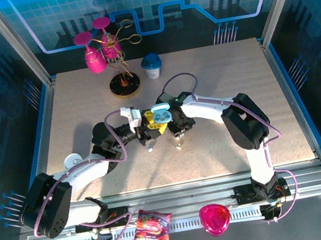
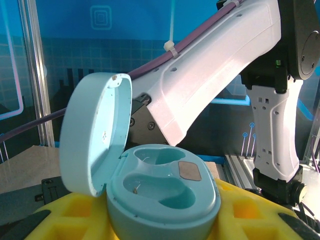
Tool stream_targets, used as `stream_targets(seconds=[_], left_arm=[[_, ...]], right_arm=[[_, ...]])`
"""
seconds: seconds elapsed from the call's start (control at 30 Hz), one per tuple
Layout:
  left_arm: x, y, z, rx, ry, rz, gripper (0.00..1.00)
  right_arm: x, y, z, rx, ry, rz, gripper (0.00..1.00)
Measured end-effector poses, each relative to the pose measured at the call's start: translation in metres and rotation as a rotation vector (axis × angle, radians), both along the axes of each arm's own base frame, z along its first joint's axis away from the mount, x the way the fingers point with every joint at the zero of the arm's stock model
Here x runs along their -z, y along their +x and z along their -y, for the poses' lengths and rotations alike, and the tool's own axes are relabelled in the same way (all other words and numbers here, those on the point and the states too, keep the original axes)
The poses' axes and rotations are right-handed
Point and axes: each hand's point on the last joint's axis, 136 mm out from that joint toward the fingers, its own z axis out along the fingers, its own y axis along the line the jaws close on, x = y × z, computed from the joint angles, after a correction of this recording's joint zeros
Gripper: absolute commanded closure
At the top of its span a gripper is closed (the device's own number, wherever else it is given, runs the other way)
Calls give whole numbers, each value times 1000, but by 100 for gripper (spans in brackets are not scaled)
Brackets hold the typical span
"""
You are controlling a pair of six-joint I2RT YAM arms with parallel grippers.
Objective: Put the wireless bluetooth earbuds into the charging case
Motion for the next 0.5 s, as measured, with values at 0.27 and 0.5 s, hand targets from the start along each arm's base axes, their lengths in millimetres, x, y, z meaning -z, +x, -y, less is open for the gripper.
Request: stream_targets(seconds=[0.27, 0.5], left_arm=[[0, 0, 0, 0, 0, 0, 78], [0, 0, 0, 0, 0, 0, 78]], right_arm=[[0, 0, 3, 6, -23, 12, 69], [2, 0, 2, -3, -39, 10, 71]])
